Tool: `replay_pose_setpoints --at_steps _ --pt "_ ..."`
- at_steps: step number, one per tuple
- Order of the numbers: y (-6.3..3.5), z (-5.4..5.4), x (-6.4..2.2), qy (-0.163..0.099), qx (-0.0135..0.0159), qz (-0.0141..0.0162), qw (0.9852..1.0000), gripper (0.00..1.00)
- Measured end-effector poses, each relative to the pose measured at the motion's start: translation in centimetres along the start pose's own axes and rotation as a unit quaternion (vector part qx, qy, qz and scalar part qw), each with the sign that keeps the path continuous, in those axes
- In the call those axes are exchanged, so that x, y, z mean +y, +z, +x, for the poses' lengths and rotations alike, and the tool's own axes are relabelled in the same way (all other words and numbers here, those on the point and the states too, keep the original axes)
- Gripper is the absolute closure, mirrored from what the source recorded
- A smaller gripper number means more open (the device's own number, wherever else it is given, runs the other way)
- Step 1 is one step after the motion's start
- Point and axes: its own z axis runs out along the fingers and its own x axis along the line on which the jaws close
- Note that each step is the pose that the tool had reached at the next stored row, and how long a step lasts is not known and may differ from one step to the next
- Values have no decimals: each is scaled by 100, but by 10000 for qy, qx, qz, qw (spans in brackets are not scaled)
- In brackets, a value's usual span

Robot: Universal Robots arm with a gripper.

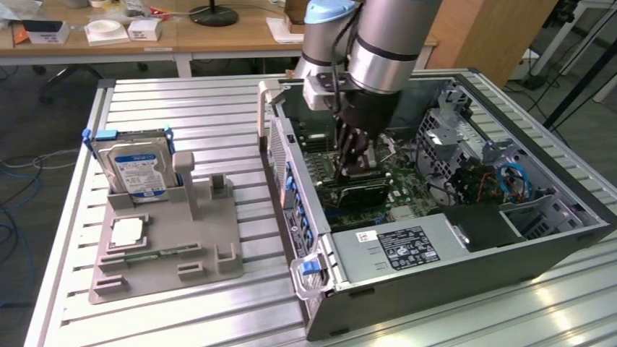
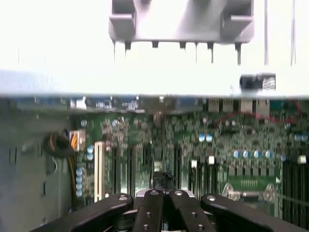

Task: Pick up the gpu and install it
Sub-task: 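Press down on the gpu until it lock into place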

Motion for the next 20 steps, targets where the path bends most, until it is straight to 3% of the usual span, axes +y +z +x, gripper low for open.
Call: replay_pose_setpoints --at_steps 9,16,20 --pt "-20 9 404 0 -3 5 10000 89" --pt "-24 10 422 -1 -15 12 10000 89" --pt "-64 11 426 -1 -17 -5 10000 89"
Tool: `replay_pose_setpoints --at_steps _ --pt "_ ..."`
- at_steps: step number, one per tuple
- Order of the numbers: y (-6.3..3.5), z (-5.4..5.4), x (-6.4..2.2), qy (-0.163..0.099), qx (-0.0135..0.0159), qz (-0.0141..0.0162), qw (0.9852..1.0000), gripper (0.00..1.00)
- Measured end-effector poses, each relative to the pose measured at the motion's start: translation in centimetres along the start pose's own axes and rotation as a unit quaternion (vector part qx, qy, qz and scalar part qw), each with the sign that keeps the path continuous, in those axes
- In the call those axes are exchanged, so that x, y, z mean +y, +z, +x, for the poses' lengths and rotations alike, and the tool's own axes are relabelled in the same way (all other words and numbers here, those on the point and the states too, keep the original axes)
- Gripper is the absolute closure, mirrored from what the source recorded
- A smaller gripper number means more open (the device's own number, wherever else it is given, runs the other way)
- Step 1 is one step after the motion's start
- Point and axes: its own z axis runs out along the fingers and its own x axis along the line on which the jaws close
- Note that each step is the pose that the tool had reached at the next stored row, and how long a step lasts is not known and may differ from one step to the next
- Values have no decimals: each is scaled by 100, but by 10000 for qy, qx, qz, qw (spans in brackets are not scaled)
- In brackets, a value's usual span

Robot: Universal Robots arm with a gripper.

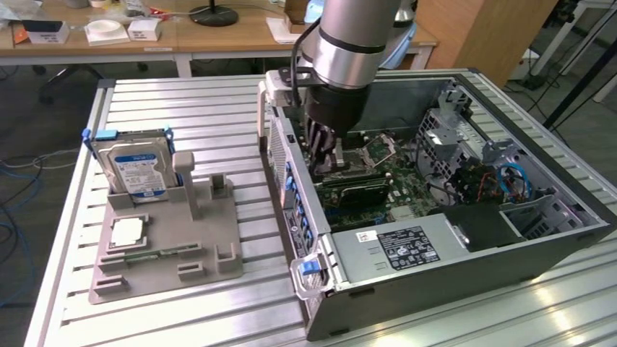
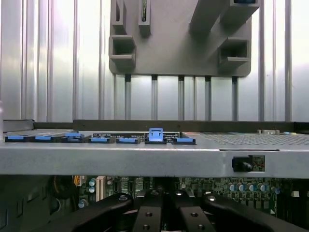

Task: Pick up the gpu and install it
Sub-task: 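Press down on the gpu until it lock into place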

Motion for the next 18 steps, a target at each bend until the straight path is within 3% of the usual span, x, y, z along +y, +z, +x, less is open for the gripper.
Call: replay_pose_setpoints --at_steps 3,8,11,18 --pt "0 0 2 -2 1 -53 10000 89" --pt "0 -1 -6 -2 0 -59 10000 89" --pt "-32 0 -24 -3 2 -94 10000 89" --pt "-39 3 16 29 -2 -98 9999 89"
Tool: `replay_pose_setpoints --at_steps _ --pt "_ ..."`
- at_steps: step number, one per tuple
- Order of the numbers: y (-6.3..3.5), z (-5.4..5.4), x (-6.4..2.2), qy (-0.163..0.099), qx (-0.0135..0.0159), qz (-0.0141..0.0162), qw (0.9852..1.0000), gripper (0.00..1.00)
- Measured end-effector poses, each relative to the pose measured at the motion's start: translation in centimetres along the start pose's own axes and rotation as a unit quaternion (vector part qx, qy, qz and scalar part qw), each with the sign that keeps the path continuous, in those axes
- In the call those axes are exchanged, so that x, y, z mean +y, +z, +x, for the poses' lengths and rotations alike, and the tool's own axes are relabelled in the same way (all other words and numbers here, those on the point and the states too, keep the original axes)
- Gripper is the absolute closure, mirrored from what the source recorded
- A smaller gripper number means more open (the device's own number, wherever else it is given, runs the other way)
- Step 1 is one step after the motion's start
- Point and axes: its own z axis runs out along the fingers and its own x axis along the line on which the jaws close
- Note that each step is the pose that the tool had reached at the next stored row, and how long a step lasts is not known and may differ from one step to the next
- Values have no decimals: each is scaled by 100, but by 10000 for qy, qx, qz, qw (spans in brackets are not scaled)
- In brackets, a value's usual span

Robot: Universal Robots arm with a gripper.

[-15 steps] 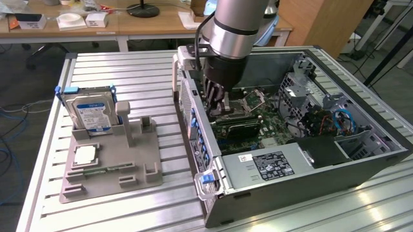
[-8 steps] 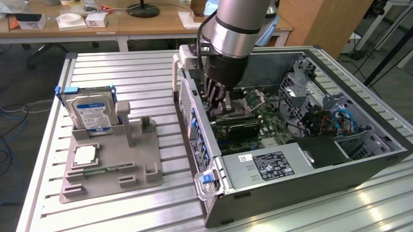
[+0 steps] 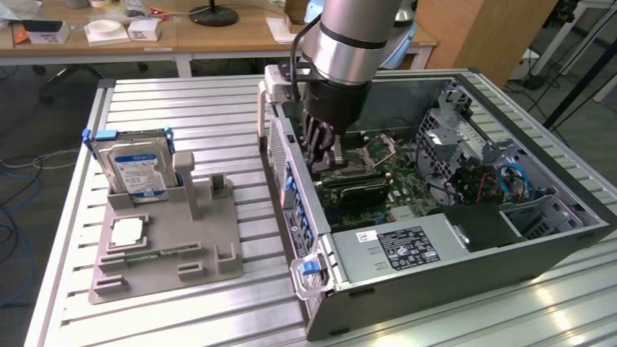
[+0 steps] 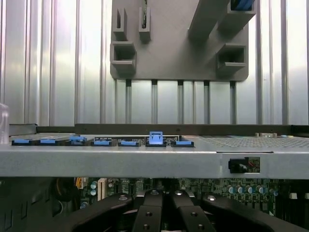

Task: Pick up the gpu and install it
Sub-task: 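Press down on the gpu until it lock into place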

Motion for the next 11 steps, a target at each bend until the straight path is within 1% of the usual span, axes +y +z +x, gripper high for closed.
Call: replay_pose_setpoints --at_steps 5,6,8,11 --pt "0 4 4 19 -1 7 10000 89" --pt "-7 5 5 23 -2 6 10000 89" --pt "-53 6 9 24 -9 7 10000 89" --pt "-60 18 13 30 -14 7 10000 89"
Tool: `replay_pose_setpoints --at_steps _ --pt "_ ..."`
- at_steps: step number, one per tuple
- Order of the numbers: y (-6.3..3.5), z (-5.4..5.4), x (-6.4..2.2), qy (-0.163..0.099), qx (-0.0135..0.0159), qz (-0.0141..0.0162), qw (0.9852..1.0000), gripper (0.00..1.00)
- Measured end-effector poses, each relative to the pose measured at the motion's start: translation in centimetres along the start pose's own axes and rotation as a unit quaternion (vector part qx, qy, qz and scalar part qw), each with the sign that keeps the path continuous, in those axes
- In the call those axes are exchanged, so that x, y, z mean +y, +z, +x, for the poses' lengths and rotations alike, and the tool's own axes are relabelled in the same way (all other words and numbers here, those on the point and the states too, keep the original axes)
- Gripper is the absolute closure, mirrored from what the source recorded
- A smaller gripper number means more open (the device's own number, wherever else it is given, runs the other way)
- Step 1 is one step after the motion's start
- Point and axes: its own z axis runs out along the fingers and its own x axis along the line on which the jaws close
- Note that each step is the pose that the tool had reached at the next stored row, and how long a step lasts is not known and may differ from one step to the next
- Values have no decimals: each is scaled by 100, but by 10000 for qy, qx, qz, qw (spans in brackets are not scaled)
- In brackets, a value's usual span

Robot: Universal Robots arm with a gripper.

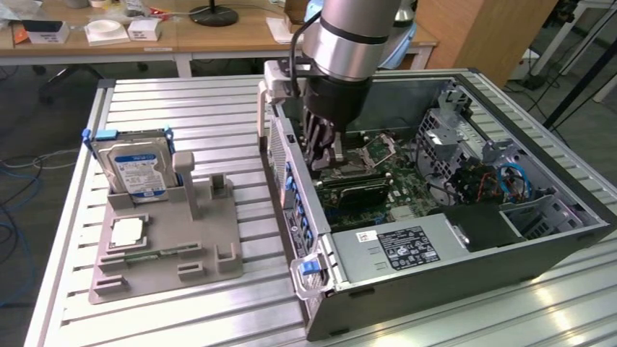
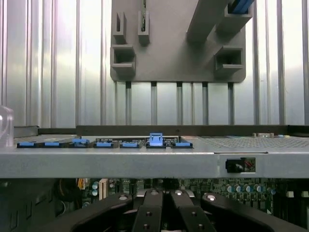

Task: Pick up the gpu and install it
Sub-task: 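Press down on the gpu until it lock into place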

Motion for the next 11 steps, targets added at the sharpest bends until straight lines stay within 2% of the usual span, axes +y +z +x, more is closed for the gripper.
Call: replay_pose_setpoints --at_steps 11 --pt "23 46 27 156 -14 -3 9999 89"
